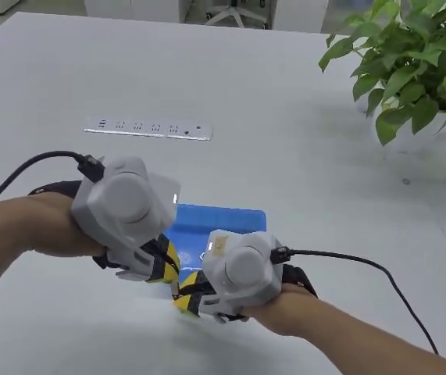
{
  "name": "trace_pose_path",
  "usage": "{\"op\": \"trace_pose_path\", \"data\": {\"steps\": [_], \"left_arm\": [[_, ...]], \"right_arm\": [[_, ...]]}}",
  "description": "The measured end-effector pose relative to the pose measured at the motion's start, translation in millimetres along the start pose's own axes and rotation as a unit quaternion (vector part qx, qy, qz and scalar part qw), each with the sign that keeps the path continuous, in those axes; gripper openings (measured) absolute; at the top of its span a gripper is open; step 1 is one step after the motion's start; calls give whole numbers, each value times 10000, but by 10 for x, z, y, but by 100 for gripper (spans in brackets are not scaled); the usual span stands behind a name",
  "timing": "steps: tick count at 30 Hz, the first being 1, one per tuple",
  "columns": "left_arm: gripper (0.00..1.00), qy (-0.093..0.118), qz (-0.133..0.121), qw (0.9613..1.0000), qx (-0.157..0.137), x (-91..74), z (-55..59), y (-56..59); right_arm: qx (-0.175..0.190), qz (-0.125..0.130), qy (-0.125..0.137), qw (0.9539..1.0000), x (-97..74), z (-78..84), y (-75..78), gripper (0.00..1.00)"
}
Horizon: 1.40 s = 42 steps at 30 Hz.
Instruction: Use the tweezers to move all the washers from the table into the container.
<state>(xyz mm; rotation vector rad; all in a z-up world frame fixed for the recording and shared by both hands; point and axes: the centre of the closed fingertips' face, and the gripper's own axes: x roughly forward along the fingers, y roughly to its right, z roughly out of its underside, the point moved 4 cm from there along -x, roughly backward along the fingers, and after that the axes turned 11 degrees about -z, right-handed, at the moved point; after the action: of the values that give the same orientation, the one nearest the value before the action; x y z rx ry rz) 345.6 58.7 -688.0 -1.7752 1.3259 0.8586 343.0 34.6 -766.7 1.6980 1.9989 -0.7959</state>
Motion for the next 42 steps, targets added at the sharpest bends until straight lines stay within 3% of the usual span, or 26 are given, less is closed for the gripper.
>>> {"op": "trace_pose_path", "data": {"steps": [14,25,42], "left_arm": [[6,-22,-52,9999,92,-77,-70,15],[6,18,-90,9999,120,-205,-177,52],[6,61,-180,9996,229,-423,-359,14]], "right_arm": [[-36,20,49,10000,-86,-61,-54,9],[-85,66,47,9999,-199,-150,-128,9],[-319,168,-16,9993,-404,-339,-156,9]]}}
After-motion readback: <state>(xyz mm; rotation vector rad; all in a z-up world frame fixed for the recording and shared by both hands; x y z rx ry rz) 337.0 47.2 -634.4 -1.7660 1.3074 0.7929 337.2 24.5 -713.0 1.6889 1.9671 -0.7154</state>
